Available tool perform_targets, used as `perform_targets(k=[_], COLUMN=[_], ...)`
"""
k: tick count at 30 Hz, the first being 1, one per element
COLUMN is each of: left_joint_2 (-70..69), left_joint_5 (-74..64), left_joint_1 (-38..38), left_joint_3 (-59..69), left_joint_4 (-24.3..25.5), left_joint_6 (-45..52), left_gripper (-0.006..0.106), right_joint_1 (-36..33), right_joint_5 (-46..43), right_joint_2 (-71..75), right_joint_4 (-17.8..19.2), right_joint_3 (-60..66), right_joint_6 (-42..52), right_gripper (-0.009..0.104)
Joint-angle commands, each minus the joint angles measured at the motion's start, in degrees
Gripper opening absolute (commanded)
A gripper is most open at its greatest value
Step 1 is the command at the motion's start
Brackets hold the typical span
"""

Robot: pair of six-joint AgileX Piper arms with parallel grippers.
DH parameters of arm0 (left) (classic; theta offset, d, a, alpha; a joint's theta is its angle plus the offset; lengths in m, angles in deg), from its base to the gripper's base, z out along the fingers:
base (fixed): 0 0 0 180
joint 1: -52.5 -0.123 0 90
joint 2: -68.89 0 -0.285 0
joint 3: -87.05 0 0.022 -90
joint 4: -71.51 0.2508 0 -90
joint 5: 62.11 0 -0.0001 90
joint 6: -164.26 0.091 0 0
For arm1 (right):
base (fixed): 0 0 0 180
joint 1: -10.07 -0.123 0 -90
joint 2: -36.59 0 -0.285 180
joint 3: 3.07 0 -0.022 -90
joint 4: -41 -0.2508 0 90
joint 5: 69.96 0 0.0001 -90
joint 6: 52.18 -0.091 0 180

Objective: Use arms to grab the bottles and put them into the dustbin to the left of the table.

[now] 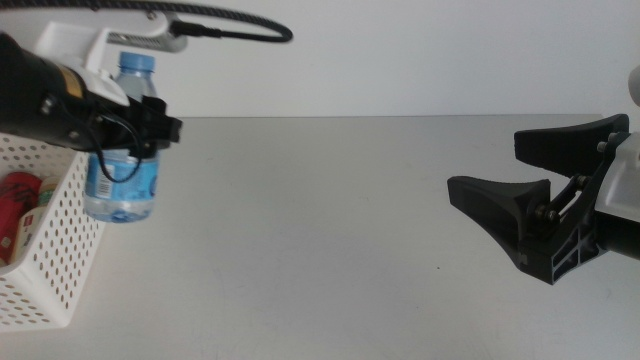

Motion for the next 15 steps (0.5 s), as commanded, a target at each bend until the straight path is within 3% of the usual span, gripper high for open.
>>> perform_targets(k=[1,9,15], left_joint_2=[-1.8,0.9,4.7], left_joint_5=[-4.2,-21.1,-20.7], left_joint_1=[-3.0,-17.6,-26.1], left_joint_3=[-7.7,-20.6,-21.2], left_joint_4=[0.1,-0.7,-1.4], left_joint_6=[3.3,13.0,19.2], left_gripper=[-0.002,-0.002,-0.002], right_joint_1=[-0.2,-0.2,-0.2], right_joint_5=[-4.0,-4.0,-4.0], right_joint_2=[0.5,0.5,0.5], right_joint_4=[0.5,0.5,0.5], right_joint_3=[-2.2,-2.2,-2.2], right_joint_6=[0.5,0.5,0.5], right_gripper=[0.066,0.066,0.066])
